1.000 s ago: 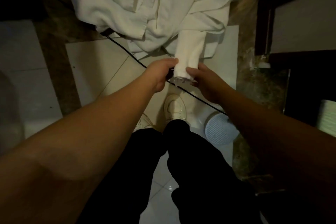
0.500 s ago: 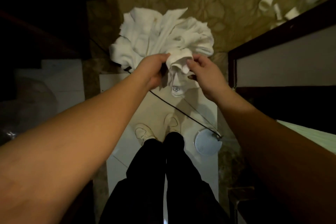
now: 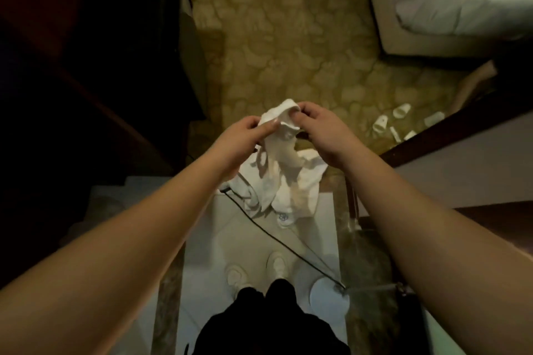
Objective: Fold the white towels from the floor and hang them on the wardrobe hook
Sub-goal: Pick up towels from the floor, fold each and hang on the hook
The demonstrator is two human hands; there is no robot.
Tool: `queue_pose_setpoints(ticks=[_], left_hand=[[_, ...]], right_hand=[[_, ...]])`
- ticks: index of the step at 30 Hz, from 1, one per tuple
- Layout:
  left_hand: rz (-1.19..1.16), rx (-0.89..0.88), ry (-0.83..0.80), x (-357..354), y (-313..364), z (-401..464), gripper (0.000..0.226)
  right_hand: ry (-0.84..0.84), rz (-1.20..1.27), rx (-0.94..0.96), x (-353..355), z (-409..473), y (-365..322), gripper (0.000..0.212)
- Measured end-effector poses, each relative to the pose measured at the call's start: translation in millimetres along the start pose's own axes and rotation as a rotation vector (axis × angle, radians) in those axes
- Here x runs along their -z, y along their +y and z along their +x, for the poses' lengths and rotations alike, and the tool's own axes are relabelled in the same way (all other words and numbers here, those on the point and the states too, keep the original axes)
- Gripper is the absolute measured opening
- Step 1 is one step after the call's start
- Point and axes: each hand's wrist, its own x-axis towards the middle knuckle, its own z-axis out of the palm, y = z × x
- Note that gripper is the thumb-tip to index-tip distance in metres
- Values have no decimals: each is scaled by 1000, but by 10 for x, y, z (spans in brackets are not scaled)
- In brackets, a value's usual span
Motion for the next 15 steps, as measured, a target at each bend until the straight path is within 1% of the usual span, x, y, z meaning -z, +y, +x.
queue_pose_setpoints(ticks=[4,6,8,9,12,13,15], left_hand=[[35,-61,82,236,506,-381,26],[143,-111,116,336,699,-586,26],[302,-171,165,462,867,-797,24],[389,-202,197,539,935,-890,24],[620,-277,271,767,1103,-1180,27],[678,-286,285,840,1139,-1279,28],[745,-298,307,964,1200,-1487,33]], right_hand=[[-20,-103,76,-37,-235,-598,18],[-46,-149,99,-58,-360,-856,16],[-58,-225,119,-68,-477,-1089,14],[-49,-306,139,-63,-529,-1187,12],[22,-664,243,-58,-676,-1421,7],[45,-751,287,-68,-731,-1478,4],[78,-853,340,-93,-816,-1528,9]])
